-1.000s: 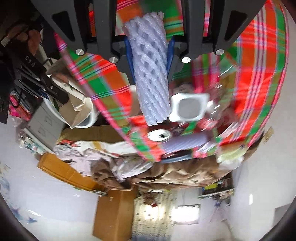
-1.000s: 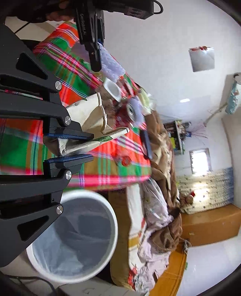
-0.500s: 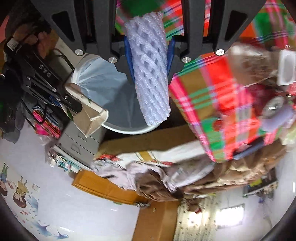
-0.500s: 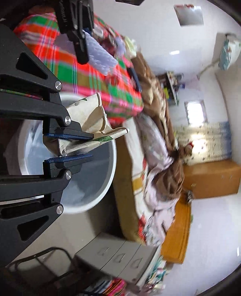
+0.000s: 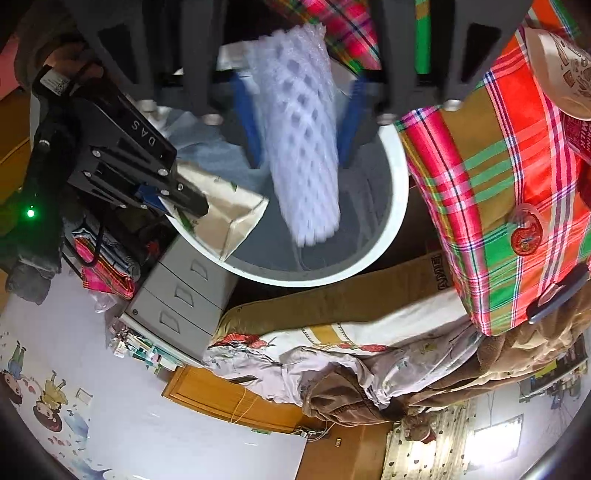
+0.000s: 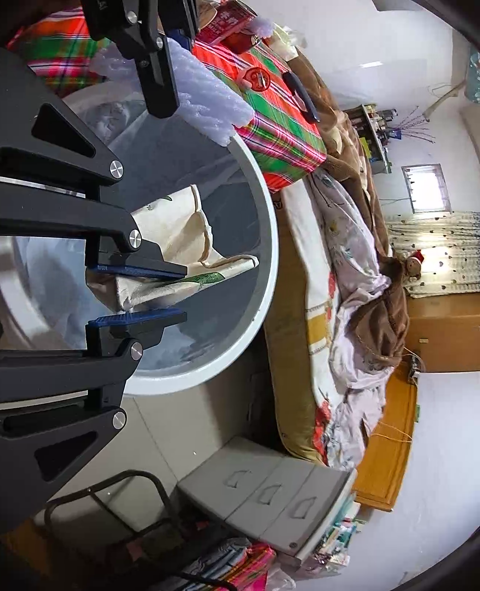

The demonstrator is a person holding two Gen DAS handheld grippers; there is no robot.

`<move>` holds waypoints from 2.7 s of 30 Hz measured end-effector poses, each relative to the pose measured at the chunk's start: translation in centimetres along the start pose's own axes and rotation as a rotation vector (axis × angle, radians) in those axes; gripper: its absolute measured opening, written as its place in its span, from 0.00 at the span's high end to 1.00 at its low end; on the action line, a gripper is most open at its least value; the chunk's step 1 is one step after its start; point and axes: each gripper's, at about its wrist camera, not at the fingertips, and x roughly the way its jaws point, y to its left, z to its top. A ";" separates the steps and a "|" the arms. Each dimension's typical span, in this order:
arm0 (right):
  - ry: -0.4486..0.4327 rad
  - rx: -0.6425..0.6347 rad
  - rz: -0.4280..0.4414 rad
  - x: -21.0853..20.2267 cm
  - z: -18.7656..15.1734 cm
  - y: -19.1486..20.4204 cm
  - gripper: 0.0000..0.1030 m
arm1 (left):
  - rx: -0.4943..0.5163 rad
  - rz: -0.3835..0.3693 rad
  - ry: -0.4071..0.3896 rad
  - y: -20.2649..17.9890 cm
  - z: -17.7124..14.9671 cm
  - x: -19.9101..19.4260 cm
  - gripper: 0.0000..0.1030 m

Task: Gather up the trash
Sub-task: 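Carry both items over the white bin and open both tools to drop them, then move both tools back over the bed toward the cups, then grasp the clear orange-labelled cup with the left tool while the right tool grasps the printed paper cup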

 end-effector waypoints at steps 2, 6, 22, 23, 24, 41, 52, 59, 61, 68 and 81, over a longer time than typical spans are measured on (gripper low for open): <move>0.017 -0.007 -0.005 0.2 0.0 0.0 0.62 | -0.004 -0.011 -0.011 0.3 0.0 -0.2 0.45; 0.010 0.007 0.005 0.2 -0.2 -0.2 0.33 | -0.019 0.003 -0.022 1.0 -0.3 -1.0 0.44; -0.119 0.005 0.185 -5.1 0.0 4.9 0.33 | -0.129 0.162 -0.177 6.5 -5.4 -12.3 0.28; -0.133 -0.010 0.200 -5.5 0.0 5.7 0.32 | -0.138 0.176 -0.185 7.0 -5.9 -13.0 0.28; -0.142 -0.021 0.207 -5.8 0.0 6.4 0.32 | -0.153 0.192 -0.195 7.8 -6.5 -14.0 0.28; -0.120 -0.247 0.446 -4.9 -0.7 18.6 0.27 | -0.382 0.399 -0.239 20.6 -15.0 -22.3 0.18; -0.042 -0.303 0.451 -2.1 -0.3 22.6 0.27 | -0.472 0.410 -0.187 26.8 -17.1 -22.3 0.13; 0.028 -0.336 0.483 -0.9 -0.3 24.2 0.37 | -0.442 0.381 -0.094 28.7 -16.6 -20.0 0.13; 0.048 -0.337 0.494 -0.8 -0.4 24.5 0.43 | -0.438 0.382 -0.080 28.9 -16.8 -19.3 0.13; 0.061 -0.355 0.498 -1.2 -0.9 24.7 0.61 | -0.453 0.363 -0.114 28.6 -17.4 -19.7 0.28; 0.063 -0.308 0.547 -1.7 -1.2 23.9 0.87 | -0.450 0.317 -0.146 26.5 -17.9 -20.3 0.54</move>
